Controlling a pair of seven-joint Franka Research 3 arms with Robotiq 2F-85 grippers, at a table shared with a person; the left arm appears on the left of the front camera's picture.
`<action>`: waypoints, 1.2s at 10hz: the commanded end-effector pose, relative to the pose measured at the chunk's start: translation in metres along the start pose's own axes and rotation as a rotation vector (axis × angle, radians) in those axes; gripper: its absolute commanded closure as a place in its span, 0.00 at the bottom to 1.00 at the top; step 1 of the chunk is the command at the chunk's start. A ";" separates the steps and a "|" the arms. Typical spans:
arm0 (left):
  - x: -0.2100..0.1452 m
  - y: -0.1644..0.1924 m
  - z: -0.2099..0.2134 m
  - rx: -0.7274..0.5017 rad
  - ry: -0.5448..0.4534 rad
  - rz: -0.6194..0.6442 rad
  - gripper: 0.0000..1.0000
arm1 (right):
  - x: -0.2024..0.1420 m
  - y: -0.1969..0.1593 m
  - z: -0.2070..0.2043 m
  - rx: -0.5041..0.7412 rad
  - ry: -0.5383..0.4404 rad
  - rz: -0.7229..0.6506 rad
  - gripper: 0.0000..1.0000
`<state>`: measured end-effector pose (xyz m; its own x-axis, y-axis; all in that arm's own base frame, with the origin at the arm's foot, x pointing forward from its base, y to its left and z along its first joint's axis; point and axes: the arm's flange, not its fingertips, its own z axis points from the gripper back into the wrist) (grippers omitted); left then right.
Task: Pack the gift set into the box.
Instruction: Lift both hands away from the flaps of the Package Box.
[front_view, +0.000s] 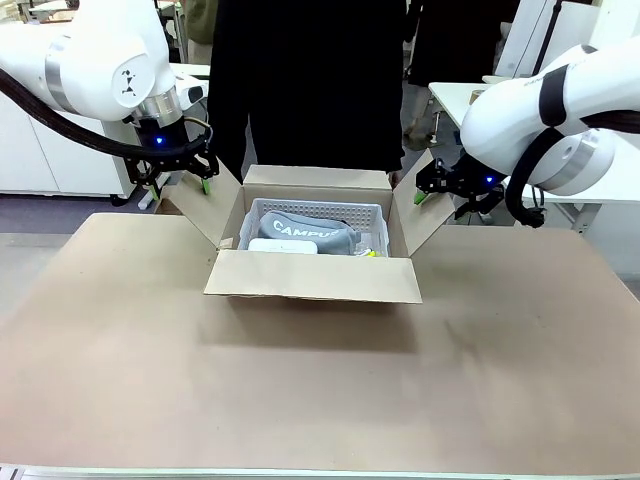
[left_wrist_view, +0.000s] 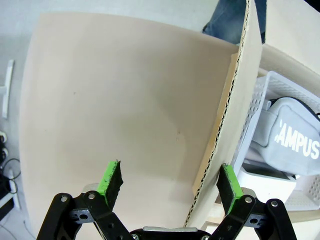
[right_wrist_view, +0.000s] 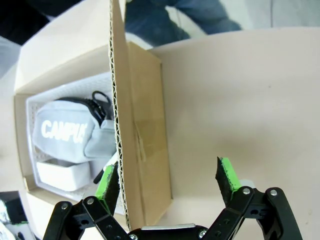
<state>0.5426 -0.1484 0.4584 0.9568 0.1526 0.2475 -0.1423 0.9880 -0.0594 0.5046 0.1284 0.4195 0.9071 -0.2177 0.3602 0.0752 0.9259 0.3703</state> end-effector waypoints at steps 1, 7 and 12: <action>0.000 -0.001 0.002 0.017 -0.002 0.013 0.00 | 0.002 0.004 -0.002 -0.015 0.008 -0.010 0.00; 0.000 -0.001 0.002 0.017 -0.002 0.013 0.00 | 0.002 0.004 -0.002 -0.015 0.008 -0.010 0.00; -0.041 0.010 0.084 -0.206 -0.067 -0.208 0.00 | -0.010 -0.001 0.142 0.213 0.020 0.021 0.00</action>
<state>0.5170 -0.1607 0.5088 0.9506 0.0162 0.3101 0.0275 0.9903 -0.1360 0.4693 0.1086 0.5073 0.9020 -0.2165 0.3736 0.0283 0.8931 0.4491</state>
